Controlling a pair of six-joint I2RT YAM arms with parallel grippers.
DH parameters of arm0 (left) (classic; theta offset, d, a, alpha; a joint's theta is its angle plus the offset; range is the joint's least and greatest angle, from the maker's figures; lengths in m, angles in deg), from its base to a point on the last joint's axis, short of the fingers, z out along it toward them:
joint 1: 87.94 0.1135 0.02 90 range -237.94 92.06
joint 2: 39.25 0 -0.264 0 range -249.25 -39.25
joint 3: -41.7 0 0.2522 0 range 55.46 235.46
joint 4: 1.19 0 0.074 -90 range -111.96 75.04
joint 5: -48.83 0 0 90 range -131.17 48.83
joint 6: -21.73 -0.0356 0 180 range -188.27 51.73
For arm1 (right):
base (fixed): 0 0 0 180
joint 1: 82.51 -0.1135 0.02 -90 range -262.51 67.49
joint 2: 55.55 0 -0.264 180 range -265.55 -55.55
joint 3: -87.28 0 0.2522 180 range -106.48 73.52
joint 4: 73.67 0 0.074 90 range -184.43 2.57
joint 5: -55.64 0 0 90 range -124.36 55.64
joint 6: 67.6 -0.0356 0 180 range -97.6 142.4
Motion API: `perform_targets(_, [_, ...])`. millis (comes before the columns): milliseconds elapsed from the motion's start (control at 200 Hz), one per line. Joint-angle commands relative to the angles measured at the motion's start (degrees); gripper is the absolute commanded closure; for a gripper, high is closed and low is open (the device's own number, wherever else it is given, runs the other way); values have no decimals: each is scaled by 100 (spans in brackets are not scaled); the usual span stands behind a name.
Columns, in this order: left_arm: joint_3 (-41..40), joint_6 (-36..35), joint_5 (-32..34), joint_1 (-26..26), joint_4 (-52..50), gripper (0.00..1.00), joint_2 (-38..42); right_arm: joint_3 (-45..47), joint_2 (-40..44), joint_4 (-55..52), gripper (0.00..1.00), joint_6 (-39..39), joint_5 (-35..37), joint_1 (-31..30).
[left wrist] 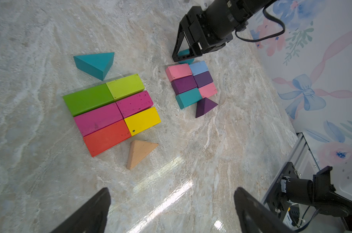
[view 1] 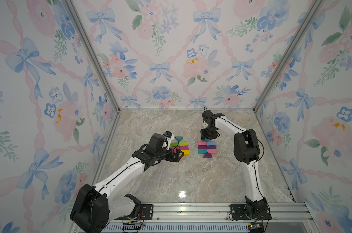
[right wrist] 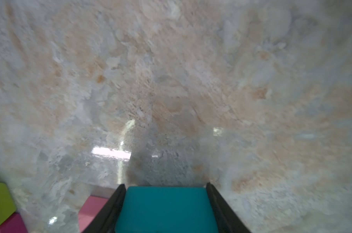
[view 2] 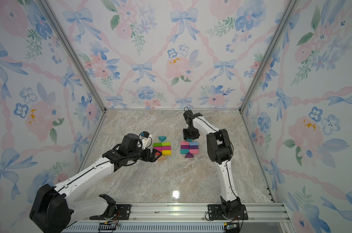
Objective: Assemble a piece of candy with building blocks
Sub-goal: Assemble the building block at the center of the board.
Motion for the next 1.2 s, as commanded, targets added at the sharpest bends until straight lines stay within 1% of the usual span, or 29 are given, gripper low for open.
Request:
perform_targets(0, [-118,-37,0,14,70,2,92,60,-159,-31,44,-101,61,63])
perform_targets(45, [-127,-37,-9,17,66,2,110,68,-161,-10,43,-100,36,66])
perform_targets(125, [-144,-37,-9,39,66,2,129,162,-131,91,38,-157,-34,73])
perform_targets(180, [-157,-37,-22,48,76,2,138,220,-94,166,37,-188,-63,82])
perform_targets(720, [-206,-10,-17,72,92,2,182,204,-230,321,41,-291,-205,111])
perform_targets(1195, [-177,-19,-53,84,132,2,77,244,-331,444,40,-351,-284,92])
